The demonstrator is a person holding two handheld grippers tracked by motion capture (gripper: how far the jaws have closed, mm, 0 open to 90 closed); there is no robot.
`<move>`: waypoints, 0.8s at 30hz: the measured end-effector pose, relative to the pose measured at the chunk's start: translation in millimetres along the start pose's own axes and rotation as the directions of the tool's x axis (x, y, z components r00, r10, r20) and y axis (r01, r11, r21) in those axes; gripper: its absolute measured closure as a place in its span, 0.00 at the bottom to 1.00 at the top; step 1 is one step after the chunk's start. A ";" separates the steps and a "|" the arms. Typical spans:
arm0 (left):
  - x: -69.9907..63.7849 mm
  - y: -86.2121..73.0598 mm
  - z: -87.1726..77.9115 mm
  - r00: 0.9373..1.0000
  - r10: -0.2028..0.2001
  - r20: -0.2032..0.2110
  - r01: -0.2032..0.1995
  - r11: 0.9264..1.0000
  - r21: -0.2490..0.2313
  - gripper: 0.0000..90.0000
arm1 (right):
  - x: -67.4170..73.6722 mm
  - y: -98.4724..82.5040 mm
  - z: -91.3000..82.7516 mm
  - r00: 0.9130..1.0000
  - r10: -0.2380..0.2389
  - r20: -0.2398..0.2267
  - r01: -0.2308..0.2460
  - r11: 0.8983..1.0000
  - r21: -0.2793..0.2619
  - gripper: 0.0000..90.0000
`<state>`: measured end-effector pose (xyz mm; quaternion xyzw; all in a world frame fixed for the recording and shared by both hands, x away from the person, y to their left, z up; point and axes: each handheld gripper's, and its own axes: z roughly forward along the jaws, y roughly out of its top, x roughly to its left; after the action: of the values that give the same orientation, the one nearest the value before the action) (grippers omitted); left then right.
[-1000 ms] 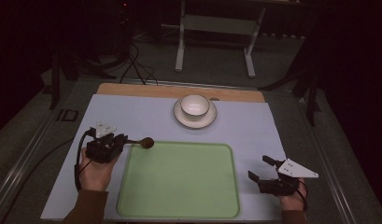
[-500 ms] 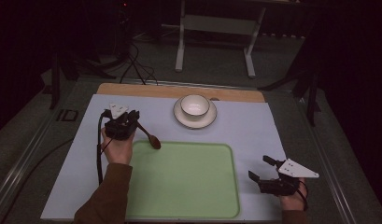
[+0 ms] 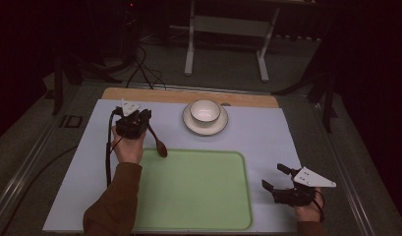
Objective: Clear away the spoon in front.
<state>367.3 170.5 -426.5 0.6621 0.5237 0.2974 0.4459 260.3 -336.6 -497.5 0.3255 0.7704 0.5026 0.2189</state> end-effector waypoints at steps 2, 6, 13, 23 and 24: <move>0.8 1.5 -7.1 1.000 -0.010 0.023 0.010 1.000 -0.003 0.93 | 0.8 0.3 0.2 1.000 -0.004 -0.001 0.004 1.000 0.002 0.16; -0.2 2.9 -22.9 0.998 0.016 0.053 -0.016 1.000 0.001 0.93 | 0.9 0.3 0.3 1.000 -0.004 0.000 0.004 1.000 0.002 0.16; -2.6 1.8 -48.6 0.993 0.035 0.117 -0.039 0.999 0.027 0.93 | 1.7 0.4 1.0 1.000 -0.005 0.000 0.005 1.000 0.005 0.16; -0.4 -6.8 -65.7 0.988 0.035 0.149 -0.055 0.989 0.139 0.93 | 1.6 0.4 1.5 1.000 -0.006 0.000 0.006 1.000 0.008 0.16; 0.3 -7.7 -65.9 0.988 0.031 0.154 -0.055 0.987 0.151 0.93 | 1.6 0.4 1.5 1.000 -0.006 0.000 0.006 1.000 0.008 0.16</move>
<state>307.3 189.6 -405.5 0.7266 0.4956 0.2143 0.4249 260.3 -334.4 -497.8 0.3240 0.7734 0.4989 0.2190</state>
